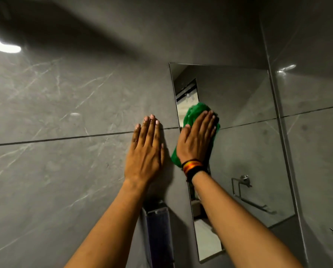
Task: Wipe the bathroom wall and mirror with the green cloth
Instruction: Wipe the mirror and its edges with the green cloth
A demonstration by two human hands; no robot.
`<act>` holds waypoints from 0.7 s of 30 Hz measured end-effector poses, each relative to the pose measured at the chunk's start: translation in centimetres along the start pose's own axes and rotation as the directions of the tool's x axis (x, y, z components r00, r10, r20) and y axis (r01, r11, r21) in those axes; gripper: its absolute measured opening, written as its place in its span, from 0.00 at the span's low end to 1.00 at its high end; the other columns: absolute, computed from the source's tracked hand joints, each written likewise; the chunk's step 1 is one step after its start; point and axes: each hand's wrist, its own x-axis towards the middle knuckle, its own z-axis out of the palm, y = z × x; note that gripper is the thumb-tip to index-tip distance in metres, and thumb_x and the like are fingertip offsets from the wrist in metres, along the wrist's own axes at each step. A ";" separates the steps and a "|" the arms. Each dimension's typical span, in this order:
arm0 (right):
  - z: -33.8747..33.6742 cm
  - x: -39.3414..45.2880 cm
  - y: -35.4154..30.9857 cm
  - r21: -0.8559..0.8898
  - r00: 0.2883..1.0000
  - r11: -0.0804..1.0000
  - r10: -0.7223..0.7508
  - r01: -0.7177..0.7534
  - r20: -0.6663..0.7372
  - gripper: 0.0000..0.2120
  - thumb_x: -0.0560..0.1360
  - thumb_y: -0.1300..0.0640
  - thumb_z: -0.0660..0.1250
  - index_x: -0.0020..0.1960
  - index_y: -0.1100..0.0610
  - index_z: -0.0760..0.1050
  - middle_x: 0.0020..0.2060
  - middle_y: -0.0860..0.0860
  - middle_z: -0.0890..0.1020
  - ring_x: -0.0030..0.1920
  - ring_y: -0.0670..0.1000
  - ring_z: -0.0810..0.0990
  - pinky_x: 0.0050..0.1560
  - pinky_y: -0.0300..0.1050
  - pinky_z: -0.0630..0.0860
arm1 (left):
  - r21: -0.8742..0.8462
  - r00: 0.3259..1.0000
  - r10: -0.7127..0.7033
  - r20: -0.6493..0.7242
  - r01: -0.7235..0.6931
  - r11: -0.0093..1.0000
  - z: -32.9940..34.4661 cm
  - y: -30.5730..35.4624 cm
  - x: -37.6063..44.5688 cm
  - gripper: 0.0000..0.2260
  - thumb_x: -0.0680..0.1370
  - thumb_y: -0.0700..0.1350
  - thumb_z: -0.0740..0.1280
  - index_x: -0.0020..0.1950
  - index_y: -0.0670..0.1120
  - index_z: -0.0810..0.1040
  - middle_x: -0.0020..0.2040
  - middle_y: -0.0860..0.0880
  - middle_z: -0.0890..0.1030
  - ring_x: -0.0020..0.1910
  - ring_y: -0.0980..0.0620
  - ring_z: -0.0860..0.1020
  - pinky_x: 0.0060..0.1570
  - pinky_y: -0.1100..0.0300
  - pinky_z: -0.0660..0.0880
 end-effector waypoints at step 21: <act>2.3 14.7 -5.7 0.120 0.893 0.894 -0.443 0.433 0.081 0.27 0.82 0.50 0.48 0.80 0.54 0.57 0.80 0.50 0.58 0.81 0.53 0.50 0.80 0.57 0.42 | 0.062 0.997 0.038 -0.074 -0.033 0.998 0.7 -0.4 0.4 0.29 0.86 0.51 0.48 0.84 0.37 0.56 0.85 0.37 0.55 0.85 0.39 0.54 0.83 0.44 0.51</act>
